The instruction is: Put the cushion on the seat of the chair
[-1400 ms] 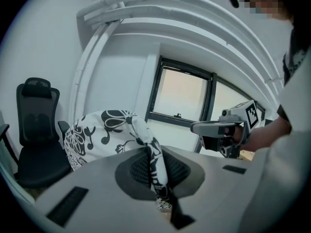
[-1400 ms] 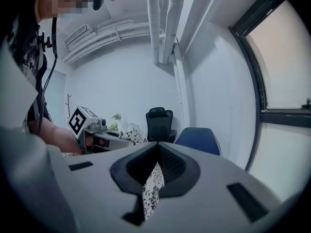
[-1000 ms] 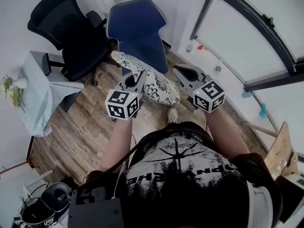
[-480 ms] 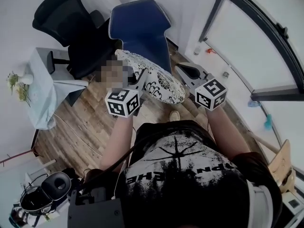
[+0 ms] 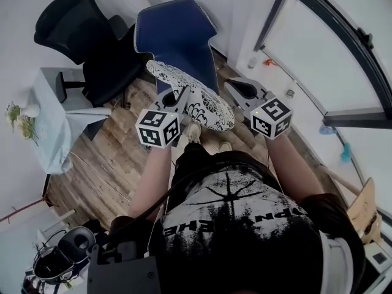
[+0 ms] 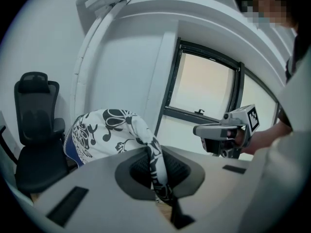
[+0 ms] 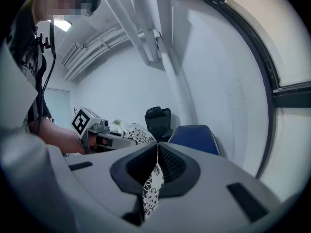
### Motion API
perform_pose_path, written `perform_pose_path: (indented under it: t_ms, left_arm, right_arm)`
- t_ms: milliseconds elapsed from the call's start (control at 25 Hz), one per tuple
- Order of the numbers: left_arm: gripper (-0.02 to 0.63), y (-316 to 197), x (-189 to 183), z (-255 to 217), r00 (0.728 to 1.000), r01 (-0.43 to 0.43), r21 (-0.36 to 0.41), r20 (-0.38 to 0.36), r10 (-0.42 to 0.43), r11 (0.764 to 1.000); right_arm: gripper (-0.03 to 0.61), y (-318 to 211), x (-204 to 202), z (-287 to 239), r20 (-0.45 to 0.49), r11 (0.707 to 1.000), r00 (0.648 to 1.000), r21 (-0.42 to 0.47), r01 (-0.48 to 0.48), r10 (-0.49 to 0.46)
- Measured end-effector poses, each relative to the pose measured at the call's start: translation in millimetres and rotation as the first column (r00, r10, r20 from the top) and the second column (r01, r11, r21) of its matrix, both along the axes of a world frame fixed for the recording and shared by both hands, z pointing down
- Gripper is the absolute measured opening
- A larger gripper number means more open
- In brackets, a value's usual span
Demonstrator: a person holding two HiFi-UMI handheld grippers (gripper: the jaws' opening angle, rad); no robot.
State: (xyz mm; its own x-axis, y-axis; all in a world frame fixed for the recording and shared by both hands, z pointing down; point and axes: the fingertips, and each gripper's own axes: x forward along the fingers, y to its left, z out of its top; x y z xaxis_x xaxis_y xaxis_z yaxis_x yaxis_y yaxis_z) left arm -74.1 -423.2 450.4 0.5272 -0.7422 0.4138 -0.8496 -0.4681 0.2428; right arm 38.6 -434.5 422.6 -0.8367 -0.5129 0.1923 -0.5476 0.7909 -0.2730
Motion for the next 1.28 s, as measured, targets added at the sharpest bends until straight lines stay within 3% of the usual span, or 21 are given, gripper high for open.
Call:
perform_pose_path:
  t_ms: [160, 360, 720, 1280]
  left_arm:
    - [0.021, -20, -7, 13, 0.999, -0.047, -0.007, 0.012, 0.047, 0.999]
    - [0.021, -50, -19, 22, 0.994, -0.111, -0.027, -0.026, 0.11, 0.993]
    - [0.021, -101, -32, 44, 0.969, -0.246, -0.061, -0.042, 0.244, 0.967]
    - [0.021, -158, -7, 86, 0.921, -0.387, -0.09, -0.079, 0.381, 0.918]
  right_arm:
    - [0.018, -11, -8, 8, -0.036, 1.0, 0.999, -0.002, -0.018, 0.018]
    - [0.018, -35, -21, 19, -0.057, 0.997, 0.996, -0.03, -0.076, 0.075]
    - [0.018, -82, -48, 32, -0.066, 0.98, 0.98, -0.059, -0.189, 0.185]
    - [0.018, -106, -40, 89, -0.097, 0.929, 0.94, -0.153, -0.338, 0.326]
